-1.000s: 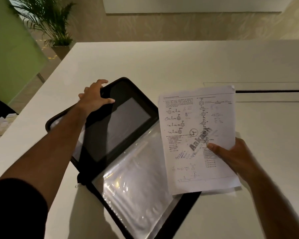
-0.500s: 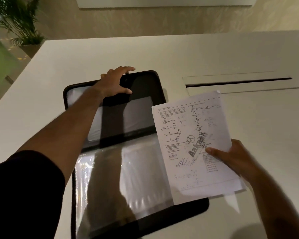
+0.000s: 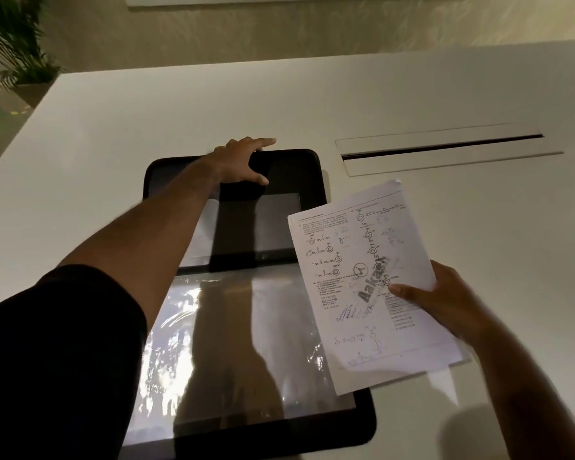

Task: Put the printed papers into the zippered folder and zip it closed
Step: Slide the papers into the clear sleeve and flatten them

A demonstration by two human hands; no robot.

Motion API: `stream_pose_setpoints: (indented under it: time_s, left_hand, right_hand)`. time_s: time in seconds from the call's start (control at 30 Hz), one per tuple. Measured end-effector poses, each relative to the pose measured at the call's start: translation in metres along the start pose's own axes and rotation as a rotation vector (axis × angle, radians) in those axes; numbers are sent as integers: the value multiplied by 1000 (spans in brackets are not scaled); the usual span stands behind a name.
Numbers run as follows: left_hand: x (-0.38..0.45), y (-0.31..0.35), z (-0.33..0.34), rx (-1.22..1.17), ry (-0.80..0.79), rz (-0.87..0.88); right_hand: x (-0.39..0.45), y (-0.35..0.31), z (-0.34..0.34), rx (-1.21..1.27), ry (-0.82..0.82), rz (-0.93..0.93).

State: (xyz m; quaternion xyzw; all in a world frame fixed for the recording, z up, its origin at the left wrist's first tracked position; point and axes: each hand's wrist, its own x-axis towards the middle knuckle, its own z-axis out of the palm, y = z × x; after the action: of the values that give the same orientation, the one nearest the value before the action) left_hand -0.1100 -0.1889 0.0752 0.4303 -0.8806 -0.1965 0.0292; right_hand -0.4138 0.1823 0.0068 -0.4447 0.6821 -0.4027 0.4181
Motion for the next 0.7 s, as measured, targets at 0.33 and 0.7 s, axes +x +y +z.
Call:
stream_pose_setpoints:
  time_s: [0.33,0.7]
  left_hand:
    - [-63,50,44,-14,314,24]
    - [-242,154,153,-316,326,-186]
  right_hand:
    - [1,11,-21,-14,26,-3]
    - [-2,22,-50,-20,10,6]
